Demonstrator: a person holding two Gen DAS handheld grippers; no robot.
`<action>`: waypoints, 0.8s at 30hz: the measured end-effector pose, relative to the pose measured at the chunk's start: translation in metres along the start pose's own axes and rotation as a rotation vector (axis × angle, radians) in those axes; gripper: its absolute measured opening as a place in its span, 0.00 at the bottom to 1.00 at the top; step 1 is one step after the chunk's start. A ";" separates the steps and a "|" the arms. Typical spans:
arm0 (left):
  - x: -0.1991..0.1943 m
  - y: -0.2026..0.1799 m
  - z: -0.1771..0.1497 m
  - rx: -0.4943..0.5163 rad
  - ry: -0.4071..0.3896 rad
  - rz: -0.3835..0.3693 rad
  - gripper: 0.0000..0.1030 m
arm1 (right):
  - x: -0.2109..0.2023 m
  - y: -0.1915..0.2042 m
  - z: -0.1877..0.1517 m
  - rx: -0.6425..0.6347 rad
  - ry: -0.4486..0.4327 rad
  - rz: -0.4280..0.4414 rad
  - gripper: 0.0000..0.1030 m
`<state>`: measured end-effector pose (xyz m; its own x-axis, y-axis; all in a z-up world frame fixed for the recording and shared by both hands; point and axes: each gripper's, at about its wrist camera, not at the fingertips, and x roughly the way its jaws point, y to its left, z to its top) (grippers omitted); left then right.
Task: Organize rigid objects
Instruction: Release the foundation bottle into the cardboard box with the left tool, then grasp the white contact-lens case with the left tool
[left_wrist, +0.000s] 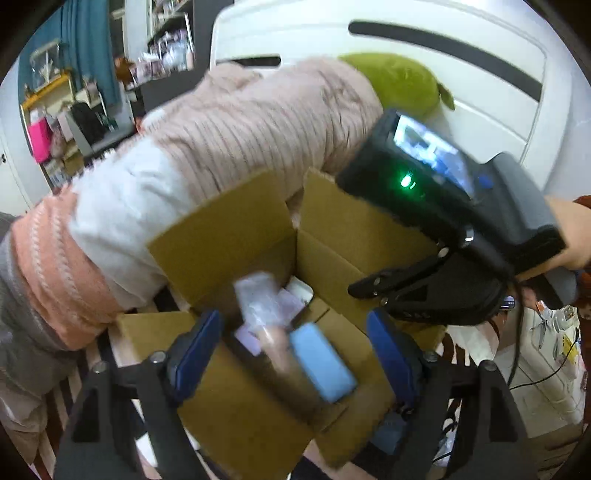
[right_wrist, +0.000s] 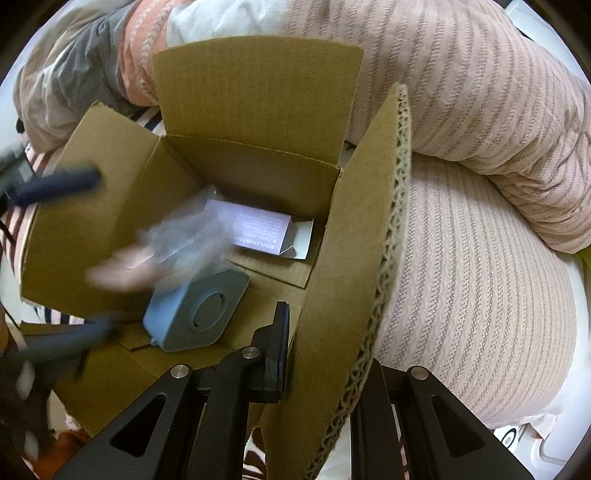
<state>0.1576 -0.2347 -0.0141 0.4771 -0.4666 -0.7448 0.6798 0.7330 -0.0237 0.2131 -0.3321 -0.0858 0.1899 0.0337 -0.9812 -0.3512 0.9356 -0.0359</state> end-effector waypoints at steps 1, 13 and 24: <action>-0.005 0.001 -0.003 -0.001 -0.009 0.000 0.76 | 0.000 0.000 0.001 0.004 0.000 0.002 0.08; -0.089 0.021 -0.105 0.000 -0.174 0.108 0.77 | 0.004 0.004 0.001 0.003 0.000 0.003 0.08; 0.015 0.011 -0.193 -0.032 0.071 0.072 0.56 | 0.006 -0.001 0.000 0.005 -0.001 0.007 0.08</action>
<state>0.0641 -0.1381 -0.1544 0.4827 -0.3763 -0.7908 0.6264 0.7795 0.0114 0.2152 -0.3328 -0.0917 0.1882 0.0403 -0.9813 -0.3479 0.9371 -0.0282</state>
